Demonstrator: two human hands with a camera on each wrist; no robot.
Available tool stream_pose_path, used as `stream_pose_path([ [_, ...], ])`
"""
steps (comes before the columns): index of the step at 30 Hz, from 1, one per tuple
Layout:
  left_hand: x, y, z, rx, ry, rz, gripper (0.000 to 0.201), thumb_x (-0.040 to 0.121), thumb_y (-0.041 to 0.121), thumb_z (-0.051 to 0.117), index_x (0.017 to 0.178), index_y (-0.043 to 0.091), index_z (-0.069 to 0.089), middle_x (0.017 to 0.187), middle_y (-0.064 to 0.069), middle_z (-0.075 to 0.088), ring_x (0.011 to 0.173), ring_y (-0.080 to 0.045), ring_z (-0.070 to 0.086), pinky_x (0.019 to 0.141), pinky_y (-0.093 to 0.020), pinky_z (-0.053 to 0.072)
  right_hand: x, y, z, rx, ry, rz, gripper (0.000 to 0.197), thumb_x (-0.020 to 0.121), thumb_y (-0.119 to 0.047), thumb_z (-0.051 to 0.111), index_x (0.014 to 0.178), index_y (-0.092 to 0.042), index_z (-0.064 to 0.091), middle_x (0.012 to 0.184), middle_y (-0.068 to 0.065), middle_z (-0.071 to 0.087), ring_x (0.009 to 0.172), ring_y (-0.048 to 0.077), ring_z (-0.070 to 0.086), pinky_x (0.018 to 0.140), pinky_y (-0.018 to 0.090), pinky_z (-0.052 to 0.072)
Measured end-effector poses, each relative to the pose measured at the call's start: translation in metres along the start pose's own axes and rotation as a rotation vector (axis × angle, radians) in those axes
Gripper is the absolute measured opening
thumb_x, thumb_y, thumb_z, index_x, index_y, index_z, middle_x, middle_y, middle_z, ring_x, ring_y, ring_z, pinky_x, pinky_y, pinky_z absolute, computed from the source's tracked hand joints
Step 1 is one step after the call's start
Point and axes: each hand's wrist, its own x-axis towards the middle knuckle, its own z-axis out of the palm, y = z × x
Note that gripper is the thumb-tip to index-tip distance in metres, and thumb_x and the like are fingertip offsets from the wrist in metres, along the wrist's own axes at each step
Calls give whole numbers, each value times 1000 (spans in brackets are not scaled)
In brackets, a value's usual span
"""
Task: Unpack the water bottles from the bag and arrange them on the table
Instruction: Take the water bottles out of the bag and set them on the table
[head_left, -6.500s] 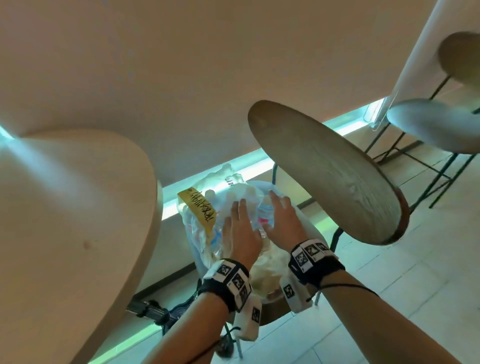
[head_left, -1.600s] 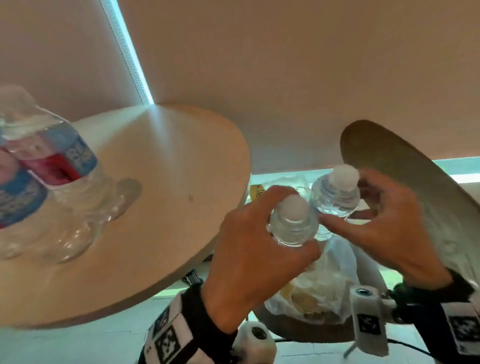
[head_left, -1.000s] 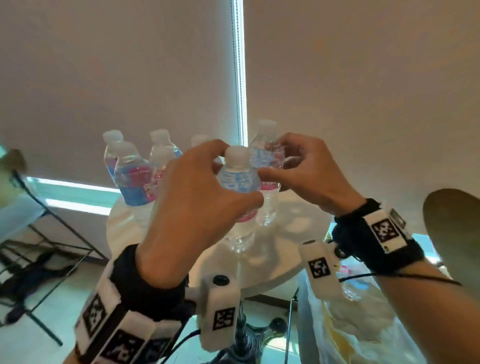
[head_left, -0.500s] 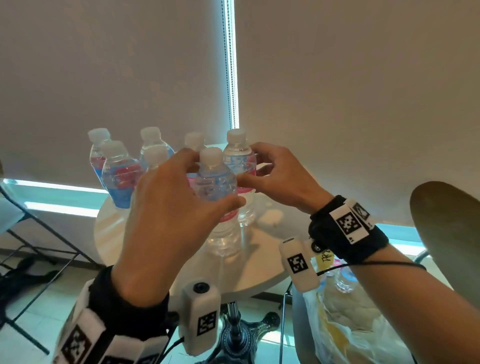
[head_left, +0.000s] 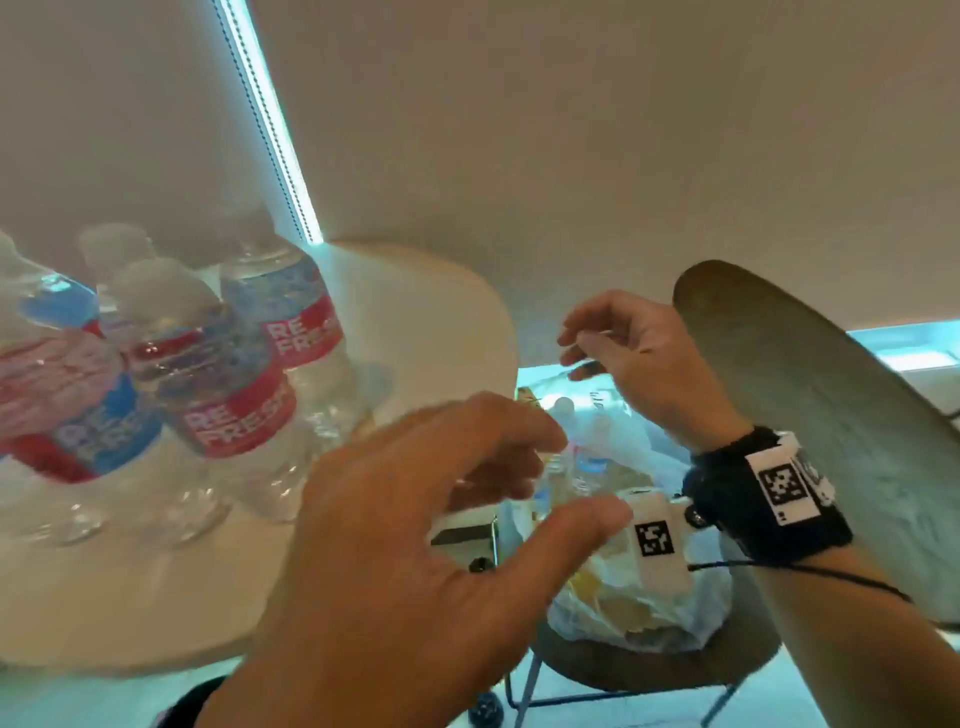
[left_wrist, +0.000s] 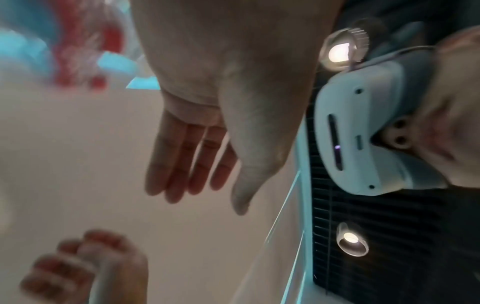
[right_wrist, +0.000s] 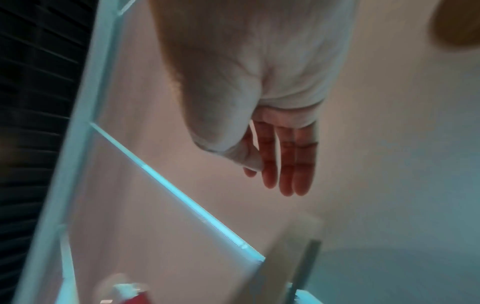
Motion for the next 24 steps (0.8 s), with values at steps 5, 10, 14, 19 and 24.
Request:
stream_pose_path([
  [5, 45, -52, 118, -207, -80, -187, 5, 82, 24, 78, 85, 20, 75, 82, 8, 75, 79, -2, 71, 78, -20, 60, -35, 109, -23, -198, 17, 319, 20, 86, 10, 55, 79, -5, 66, 77, 7, 69, 64, 21, 67, 63, 37, 59],
  [10, 84, -144, 221, -313, -11, -520, 6, 85, 14, 74, 87, 17, 70, 76, 7, 68, 71, -4, 65, 60, -13, 51, -63, 187, -18, -298, -80, 578, 11, 87, 0, 62, 91, -5, 71, 84, 9, 71, 61, 12, 61, 65, 26, 55],
  [14, 104, -179, 258, -494, 108, -857, 20, 88, 16, 69, 98, 21, 51, 98, -2, 59, 75, -12, 57, 65, -24, 47, -59, 221, -6, -388, -21, 625, 22, 87, -12, 64, 101, 5, 69, 103, 21, 72, 94, 31, 68, 84, 34, 51],
  [19, 121, -197, 272, -356, 446, -953, 59, 75, 23, 74, 126, 12, 47, 110, -3, 62, 95, -22, 63, 92, -37, 53, -35, 236, 12, -432, 35, 583, 39, 79, -34, 74, 107, -7, 66, 94, -1, 63, 87, 17, 60, 77, 23, 44],
  [24, 133, -207, 277, -246, 629, -901, 81, 73, 35, 81, 139, 14, 38, 136, -9, 55, 126, -29, 55, 109, -44, 42, -18, 249, 19, -469, 56, 556, 50, 75, -54, 74, 99, -12, 63, 93, -4, 62, 85, 14, 58, 80, 30, 47],
])
